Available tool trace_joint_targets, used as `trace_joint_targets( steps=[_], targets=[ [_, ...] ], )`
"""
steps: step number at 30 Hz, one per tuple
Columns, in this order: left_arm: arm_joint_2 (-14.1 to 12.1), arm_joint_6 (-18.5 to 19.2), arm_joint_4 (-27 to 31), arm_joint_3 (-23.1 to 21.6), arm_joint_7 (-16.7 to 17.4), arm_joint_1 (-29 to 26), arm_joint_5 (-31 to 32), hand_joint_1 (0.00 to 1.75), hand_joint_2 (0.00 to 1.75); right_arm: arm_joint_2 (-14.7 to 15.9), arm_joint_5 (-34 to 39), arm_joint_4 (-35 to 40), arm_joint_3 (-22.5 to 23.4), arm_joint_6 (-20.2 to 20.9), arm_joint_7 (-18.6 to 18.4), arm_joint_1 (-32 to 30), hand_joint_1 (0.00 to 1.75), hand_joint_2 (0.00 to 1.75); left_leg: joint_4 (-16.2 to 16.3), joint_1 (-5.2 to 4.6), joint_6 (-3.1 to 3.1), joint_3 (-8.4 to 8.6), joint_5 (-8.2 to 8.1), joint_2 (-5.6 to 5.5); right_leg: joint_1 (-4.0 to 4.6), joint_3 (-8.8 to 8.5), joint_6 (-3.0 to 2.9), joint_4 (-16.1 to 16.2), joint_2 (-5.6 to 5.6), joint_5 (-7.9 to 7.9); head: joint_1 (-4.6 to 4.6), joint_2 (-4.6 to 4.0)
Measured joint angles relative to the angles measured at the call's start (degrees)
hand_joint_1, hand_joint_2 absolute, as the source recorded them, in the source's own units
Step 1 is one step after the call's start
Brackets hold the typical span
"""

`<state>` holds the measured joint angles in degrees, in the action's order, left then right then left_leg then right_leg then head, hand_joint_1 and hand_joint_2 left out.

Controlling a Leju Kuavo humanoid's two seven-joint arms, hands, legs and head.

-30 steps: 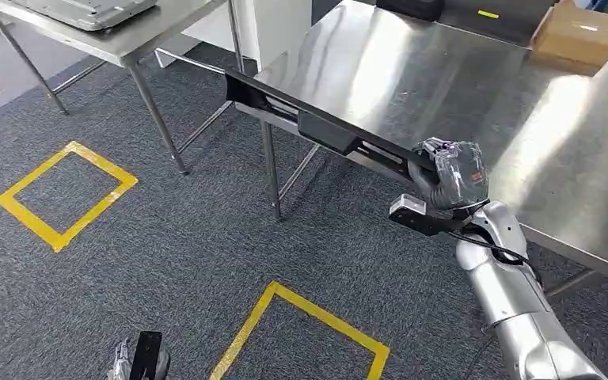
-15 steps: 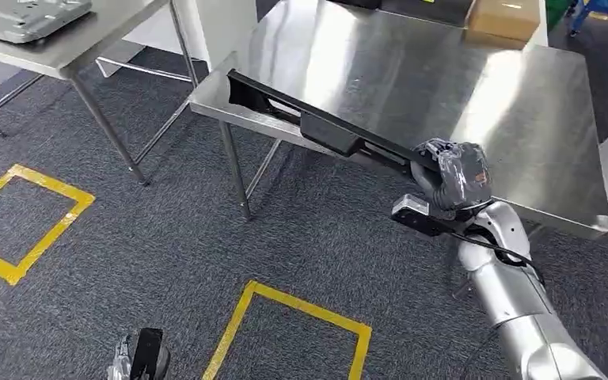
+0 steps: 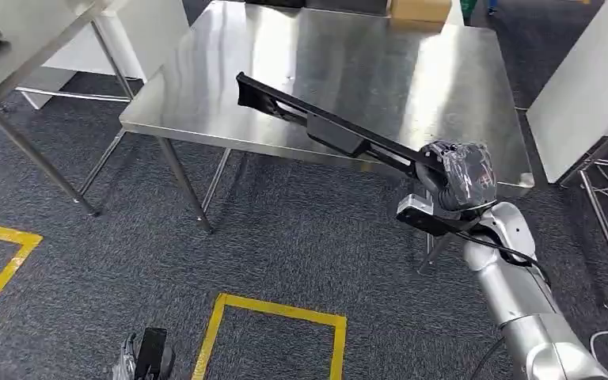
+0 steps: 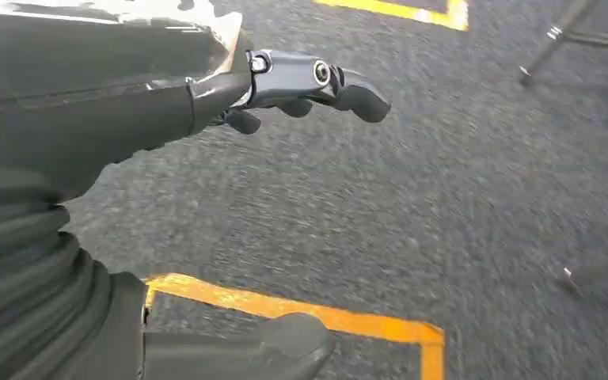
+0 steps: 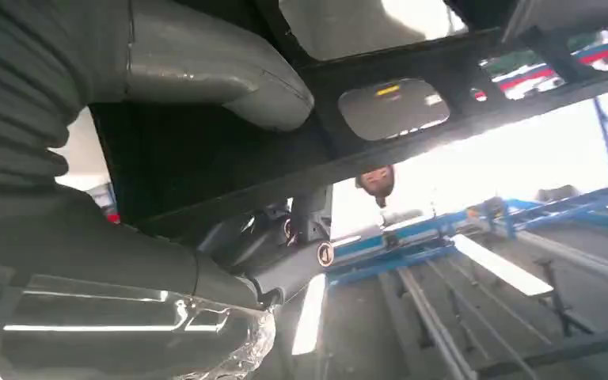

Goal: Take the parts from the cabinet and place them on the table.

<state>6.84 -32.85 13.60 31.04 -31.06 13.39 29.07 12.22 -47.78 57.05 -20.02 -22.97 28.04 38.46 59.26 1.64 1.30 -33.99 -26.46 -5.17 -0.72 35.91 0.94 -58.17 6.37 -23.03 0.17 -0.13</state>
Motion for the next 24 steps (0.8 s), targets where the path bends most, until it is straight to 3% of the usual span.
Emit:
trace_joint_targets(
  steps=[2,3,4,5,6,7,9,10,11,13,14,15,16,17,18,22,24],
  targets=[
    [-0.02,0.0,0.0,0.0,-0.13,0.02,-0.02,0.0,1.75,-0.02,0.04,-0.13,-0.02,0.09,0.0,0.29,1.75,1.75,0.04,-0.61,-0.04,-0.18,0.07,1.36,-0.64,0.4,0.62,0.21,1.12,0.38,-0.02,0.0],
    [0.0,0.0,0.0,0.02,-0.2,0.08,-0.24,0.0,1.75,0.04,0.09,-0.24,-0.02,0.13,0.0,0.33,1.75,1.75,0.0,-0.87,0.11,-0.08,0.18,1.98,-0.64,0.62,1.12,0.65,1.84,0.71,-0.13,0.0],
    [0.21,0.04,0.0,0.02,-0.35,0.14,-0.24,0.0,1.75,0.26,0.11,-0.28,-0.02,0.13,0.0,0.49,1.75,1.75,-0.8,-0.56,0.68,0.16,0.68,2.87,-0.08,0.88,1.72,0.87,2.67,1.0,0.0,0.0],
    [0.17,0.11,0.02,0.04,-0.37,0.38,-0.22,0.0,1.75,0.24,0.11,-0.35,-0.02,0.0,0.09,0.59,1.75,1.75,-1.42,-0.48,1.18,0.33,1.18,3.55,-0.36,1.49,1.61,-0.19,-1.19,0.25,-0.09,0.0],
    [0.15,0.13,0.02,0.04,-0.39,0.46,-0.17,0.0,1.75,0.28,-0.02,-0.52,-0.07,-0.11,0.09,1.08,1.75,1.75,-1.54,-0.53,1.66,0.23,1.36,3.94,-0.03,2.77,1.4,-2.75,-4.07,-1.45,0.5,0.0],
    [0.15,0.13,0.02,0.04,-0.41,0.45,-0.17,0.0,1.75,0.2,-0.17,-0.61,-0.15,-0.28,0.07,1.43,1.75,1.75,-1.54,-0.63,1.69,0.16,1.39,4.49,-0.11,4.54,1.22,-6.58,-5.14,-3.34,0.59,0.0],
    [0.15,0.2,0.02,0.04,-0.37,0.43,-0.09,0.0,1.75,0.11,-0.92,-0.88,-0.35,-1.23,-0.15,1.42,1.75,1.75,-1.5,-0.71,1.7,-0.04,1.4,5.5,-0.2,8.47,1.28,-15.94,-5.68,-6.87,0.63,0.0],
    [0.15,0.2,0.02,0.04,-0.33,0.43,0.02,0.0,1.75,0.09,-1.34,-1.09,-0.39,-1.57,-0.31,1.38,1.75,1.75,-1.49,-0.69,1.69,-0.05,1.41,5.93,-0.3,9.19,1.71,-18.11,-5.7,-7.2,0.61,0.0],
    [0.17,0.22,0.0,0.04,-0.26,0.43,0.02,0.0,1.75,0.09,-1.62,-1.33,-0.48,-1.68,-0.46,1.39,1.75,1.75,-1.48,-0.64,1.68,-0.03,1.41,6.21,-0.51,8.37,2.18,-17.01,-5.73,-6.53,0.63,0.0],
    [0.22,0.48,0.0,0.04,-0.04,0.47,0.0,0.0,1.75,0.15,-1.81,-1.6,-0.66,-1.75,-0.48,1.49,1.75,1.75,-1.42,-0.51,1.58,0.06,1.38,6.65,-0.69,3.19,3.28,-8.0,-6.13,-3.42,0.63,0.0],
    [0.22,0.57,0.02,0.04,0.04,0.49,-0.09,0.0,1.75,0.15,-1.88,-1.62,-0.79,-1.75,-0.48,1.65,1.75,1.75,-1.35,-0.54,1.3,0.1,1.3,6.77,-0.93,0.1,3.57,-2.36,-6.86,-1.87,0.68,0.0],
    [0.2,0.7,0.02,0.04,0.07,0.53,-0.2,0.0,1.75,0.15,-1.92,-1.73,-0.92,-1.79,-0.52,2.09,1.75,1.75,-1.07,-1.11,0.83,-0.18,1.14,6.95,-0.62,-1.87,3.34,0.54,-7.4,-1.72,0.83,0.0],
    [0.2,0.94,0.02,0.04,0.13,0.55,-0.22,0.0,1.75,0.0,-1.92,-1.84,-1.09,-1.86,-0.55,2.25,1.75,1.75,-1.02,-1.2,0.52,-0.31,1.22,6.99,-0.27,-1.59,2.62,0.67,-6.94,-1.35,0.59,0.0],
    [0.02,1.07,0.02,0.04,0.15,0.55,-0.3,0.0,1.75,-0.06,-1.92,-1.97,-1.18,-1.88,-0.59,2.24,1.75,1.75,-0.83,-1.42,0.99,-0.43,1.0,6.96,-1.46,-1.58,2.52,0.84,-6.93,-1.19,0.22,0.0],
    [0.0,1.31,0.0,0.06,0.28,0.51,-0.42,0.0,1.75,-0.11,-1.92,-2.12,-1.27,-1.86,-0.61,2.24,1.75,1.75,-0.9,-1.16,1.44,-0.44,1.28,6.89,-0.95,-1.57,2.51,0.82,-6.93,-1.2,0.18,0.0],
    [0.07,1.83,0.0,0.44,0.57,0.52,-0.63,0.0,1.75,-0.13,-1.81,-2.67,-1.42,-1.86,-0.72,2.43,1.75,1.75,-1.28,-0.82,0.95,-0.34,1.51,6.95,-0.42,-1.43,2.42,0.69,-6.89,-1.22,0.09,0.0],
    [0.04,2.08,0.0,0.5,0.72,0.52,-0.63,0.0,1.75,-0.2,-1.66,-2.82,-1.53,-1.88,-0.72,2.46,1.75,1.75,-1.5,-0.78,0.62,-0.3,1.69,6.95,-0.37,-1.36,1.94,0.69,-6.89,-1.23,0.09,0.0]
  ],
)
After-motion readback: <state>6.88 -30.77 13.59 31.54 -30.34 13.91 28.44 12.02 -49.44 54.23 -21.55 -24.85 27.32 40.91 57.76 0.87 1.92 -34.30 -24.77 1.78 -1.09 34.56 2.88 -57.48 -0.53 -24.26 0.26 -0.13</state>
